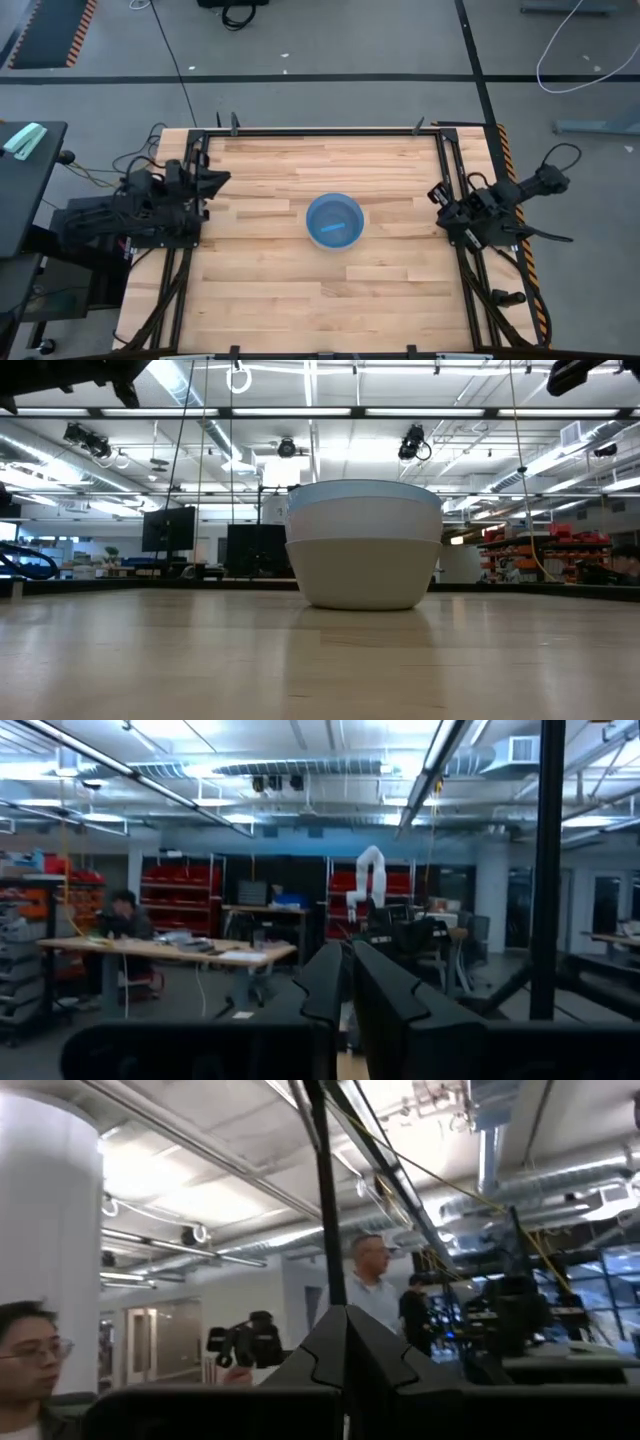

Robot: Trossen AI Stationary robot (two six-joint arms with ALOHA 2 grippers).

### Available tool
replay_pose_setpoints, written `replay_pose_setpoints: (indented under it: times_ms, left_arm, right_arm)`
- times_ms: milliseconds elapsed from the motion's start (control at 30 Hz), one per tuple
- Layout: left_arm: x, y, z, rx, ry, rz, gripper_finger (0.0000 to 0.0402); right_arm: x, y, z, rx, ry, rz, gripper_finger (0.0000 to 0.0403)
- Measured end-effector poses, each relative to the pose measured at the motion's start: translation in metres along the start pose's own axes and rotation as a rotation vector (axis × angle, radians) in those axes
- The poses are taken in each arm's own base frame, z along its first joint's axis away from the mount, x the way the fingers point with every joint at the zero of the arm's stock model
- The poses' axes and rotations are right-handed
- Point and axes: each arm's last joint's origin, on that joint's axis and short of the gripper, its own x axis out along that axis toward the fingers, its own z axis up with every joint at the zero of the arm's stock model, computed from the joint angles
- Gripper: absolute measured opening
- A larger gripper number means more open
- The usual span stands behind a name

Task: Nest bowls inside each other
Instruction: Return to Home Position

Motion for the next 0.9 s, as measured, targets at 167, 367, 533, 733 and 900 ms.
replay_pose_setpoints:
  times_ms: [167,367,533,733,900]
  left_arm:
    - [-0.011,0.001,0.002,-0.002,0.0,0.017,0.0031]
    - [-0.017,0.001,0.001,-0.003,0.022,0.021,0.0023]
    - [-0.018,0.001,-0.004,-0.007,0.07,0.025,0.0031]
    - [-0.018,0.003,-0.026,-0.022,0.119,0.029,0.0038]
    - [-0.018,0.004,-0.045,-0.028,0.127,0.031,0.0035]
  right_arm:
    - [0.005,-0.002,0.018,-0.009,0.044,0.002,0.0014]
    - [0.005,-0.003,0.017,0.0,0.05,0.018,0.0014]
    - [0.0,-0.004,0.006,0.03,0.005,0.024,0.0014]
    - [-0.005,-0.005,-0.006,0.034,0.006,0.024,0.0014]
    - [-0.006,-0.006,-0.015,0.066,0.056,0.016,0.0014]
